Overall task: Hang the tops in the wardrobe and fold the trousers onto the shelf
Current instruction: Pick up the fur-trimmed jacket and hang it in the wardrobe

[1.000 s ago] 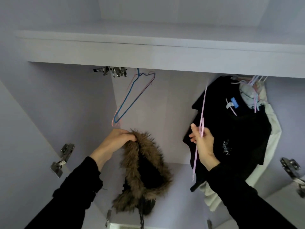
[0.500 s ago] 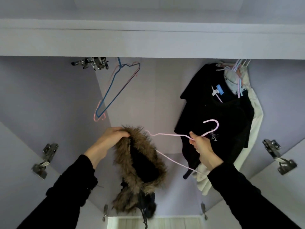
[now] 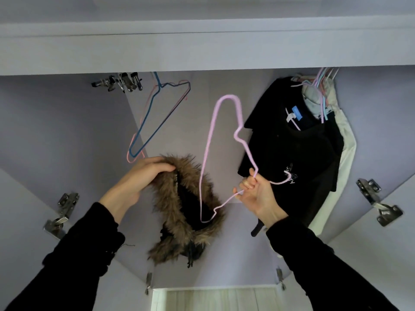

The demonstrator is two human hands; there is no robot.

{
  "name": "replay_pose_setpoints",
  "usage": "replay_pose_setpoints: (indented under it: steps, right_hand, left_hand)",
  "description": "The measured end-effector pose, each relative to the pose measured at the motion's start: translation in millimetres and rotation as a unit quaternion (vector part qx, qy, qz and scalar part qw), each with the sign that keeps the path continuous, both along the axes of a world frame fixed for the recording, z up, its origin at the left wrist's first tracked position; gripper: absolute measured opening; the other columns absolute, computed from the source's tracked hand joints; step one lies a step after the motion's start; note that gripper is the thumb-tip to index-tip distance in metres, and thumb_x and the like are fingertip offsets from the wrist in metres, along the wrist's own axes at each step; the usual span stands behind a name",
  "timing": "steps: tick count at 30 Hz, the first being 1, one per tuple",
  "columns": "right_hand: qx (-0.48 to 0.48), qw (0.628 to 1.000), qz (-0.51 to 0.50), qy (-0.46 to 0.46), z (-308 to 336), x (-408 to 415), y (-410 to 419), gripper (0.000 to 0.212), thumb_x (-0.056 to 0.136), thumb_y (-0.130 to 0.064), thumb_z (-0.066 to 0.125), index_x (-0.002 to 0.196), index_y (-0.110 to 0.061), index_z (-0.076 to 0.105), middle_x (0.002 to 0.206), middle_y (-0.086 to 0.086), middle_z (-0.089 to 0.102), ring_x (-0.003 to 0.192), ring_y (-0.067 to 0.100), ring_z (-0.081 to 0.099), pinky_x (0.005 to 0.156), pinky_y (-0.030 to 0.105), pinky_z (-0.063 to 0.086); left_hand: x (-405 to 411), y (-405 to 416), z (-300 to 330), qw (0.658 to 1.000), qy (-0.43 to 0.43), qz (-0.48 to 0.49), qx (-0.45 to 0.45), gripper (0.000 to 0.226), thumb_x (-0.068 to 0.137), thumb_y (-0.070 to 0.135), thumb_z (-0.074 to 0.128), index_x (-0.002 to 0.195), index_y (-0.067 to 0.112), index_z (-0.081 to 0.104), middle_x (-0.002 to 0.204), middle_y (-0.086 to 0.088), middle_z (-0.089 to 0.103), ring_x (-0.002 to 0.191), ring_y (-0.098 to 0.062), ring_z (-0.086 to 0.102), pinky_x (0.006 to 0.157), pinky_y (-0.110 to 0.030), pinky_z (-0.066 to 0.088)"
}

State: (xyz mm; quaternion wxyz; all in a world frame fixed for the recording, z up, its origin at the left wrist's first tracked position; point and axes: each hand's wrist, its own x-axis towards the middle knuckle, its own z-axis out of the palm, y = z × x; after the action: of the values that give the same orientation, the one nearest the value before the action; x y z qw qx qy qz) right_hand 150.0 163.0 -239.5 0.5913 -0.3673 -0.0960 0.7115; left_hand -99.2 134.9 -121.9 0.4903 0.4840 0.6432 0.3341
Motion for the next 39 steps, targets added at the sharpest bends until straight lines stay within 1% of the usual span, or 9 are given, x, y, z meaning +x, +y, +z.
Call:
replay_pose_setpoints:
  steps: [5, 7, 10, 14, 19, 23, 28, 35, 39]
  right_hand:
    - [-0.007, 0.980, 0.028, -0.195, -17.7, -17.0, 6.0, 0.036, 0.099, -0.020, 0.044, 0.063, -0.017, 0.045, 0.041, -0.008, 0.033, 0.035, 0.005, 0.034, 0.070, 0.028, 0.040]
    - [0.018, 0.941, 0.015, -0.336, -18.7, -13.9, 8.6, 0.040, 0.096, -0.019, 0.051, 0.057, -0.015, 0.046, 0.042, -0.005, 0.037, 0.039, 0.007, 0.034, 0.060, 0.026, 0.034]
    - [0.079, 0.839, 0.009, -0.538, -13.7, -11.3, 11.1, 0.050, 0.093, -0.021, 0.055, 0.046, -0.016, 0.041, 0.046, 0.001, 0.039, 0.047, 0.015, 0.039, 0.059, 0.030, 0.034]
    - [0.155, 0.677, 0.052, -0.717, 8.6, -19.0, 11.5, 0.050, 0.094, -0.029, 0.053, 0.046, -0.016, 0.047, 0.047, 0.002, 0.047, 0.061, 0.026, 0.056, 0.072, 0.035, 0.040]
    - [0.243, 0.543, 0.072, -0.800, 45.8, -35.2, 11.4, 0.050, 0.096, -0.036, 0.048, 0.054, -0.008, 0.050, 0.044, -0.002, 0.038, 0.054, 0.025, 0.052, 0.066, 0.032, 0.035]
    - [0.248, 0.616, 0.074, -0.744, 69.1, -47.4, 13.5, 0.055, 0.096, -0.034, 0.049, 0.046, -0.013, 0.040, 0.043, 0.002, 0.038, 0.050, 0.025, 0.045, 0.060, 0.035, 0.041]
    - [0.249, 0.652, 0.072, -0.713, 82.5, -45.0, 7.2, 0.055, 0.095, -0.036, 0.050, 0.059, 0.005, 0.061, 0.058, 0.020, 0.058, 0.060, 0.033, 0.058, 0.069, 0.038, 0.050]
    - [0.249, 0.684, 0.125, -0.674, 90.2, -35.8, 0.8, 0.047, 0.092, -0.040, 0.053, 0.056, -0.012, 0.057, 0.052, -0.003, 0.048, 0.051, 0.008, 0.048, 0.056, 0.017, 0.039]
    - [0.262, 0.666, 0.229, -0.660, 83.4, -0.3, 4.5, 0.031, 0.091, -0.034, 0.058, 0.117, -0.016, 0.056, 0.107, -0.006, 0.056, 0.101, 0.004, 0.051, 0.079, 0.012, 0.036]
  left_hand:
    - [-9.6, -1.3, 17.9, 0.993, -0.101, 0.045, 0.051, 0.016, 0.085, 0.004, 0.059, 0.084, 0.015, 0.070, 0.067, 0.003, 0.071, 0.063, -0.009, 0.067, 0.059, -0.017, 0.051]
    - [-23.2, -0.4, 19.2, 0.991, -0.056, 0.093, 0.077, 0.015, 0.084, 0.004, 0.060, 0.084, 0.015, 0.070, 0.061, 0.004, 0.069, 0.060, -0.009, 0.065, 0.055, -0.015, 0.050]
    - [-42.0, 1.5, 8.1, 0.980, 0.111, 0.126, 0.105, 0.017, 0.083, 0.003, 0.062, 0.077, 0.018, 0.068, 0.068, -0.003, 0.068, 0.074, -0.019, 0.065, 0.064, -0.022, 0.047]
    - [-41.9, 1.7, -6.5, 0.917, 0.366, 0.091, 0.126, 0.021, 0.084, 0.010, 0.062, 0.103, 0.015, 0.071, 0.100, -0.016, 0.069, 0.104, -0.034, 0.060, 0.081, -0.031, 0.044]
    - [-20.0, 2.4, -12.8, 0.892, 0.419, -0.010, 0.168, 0.021, 0.085, 0.015, 0.062, 0.105, 0.010, 0.068, 0.096, -0.015, 0.069, 0.097, -0.033, 0.061, 0.078, -0.032, 0.046]
    - [-2.2, 1.2, -26.5, 0.889, 0.413, -0.081, 0.178, 0.015, 0.085, 0.023, 0.062, 0.093, 0.011, 0.067, 0.087, -0.011, 0.065, 0.093, -0.033, 0.061, 0.072, -0.031, 0.044]
    - [-0.8, 4.1, -34.2, 0.833, 0.489, -0.158, 0.205, 0.033, 0.092, 0.043, 0.051, 0.104, 0.015, 0.065, 0.097, -0.002, 0.056, 0.099, -0.025, 0.056, 0.082, -0.033, 0.036]
    - [5.8, 4.8, -35.8, 0.812, 0.468, -0.127, 0.323, 0.015, 0.091, 0.020, 0.059, 0.097, 0.013, 0.071, 0.083, -0.013, 0.070, 0.082, -0.035, 0.060, 0.073, -0.032, 0.027]
    - [-7.7, 9.0, -42.2, 0.825, 0.442, -0.063, 0.346, 0.011, 0.085, 0.008, 0.066, 0.089, 0.011, 0.075, 0.069, -0.017, 0.069, 0.063, -0.040, 0.059, 0.073, -0.034, 0.033]
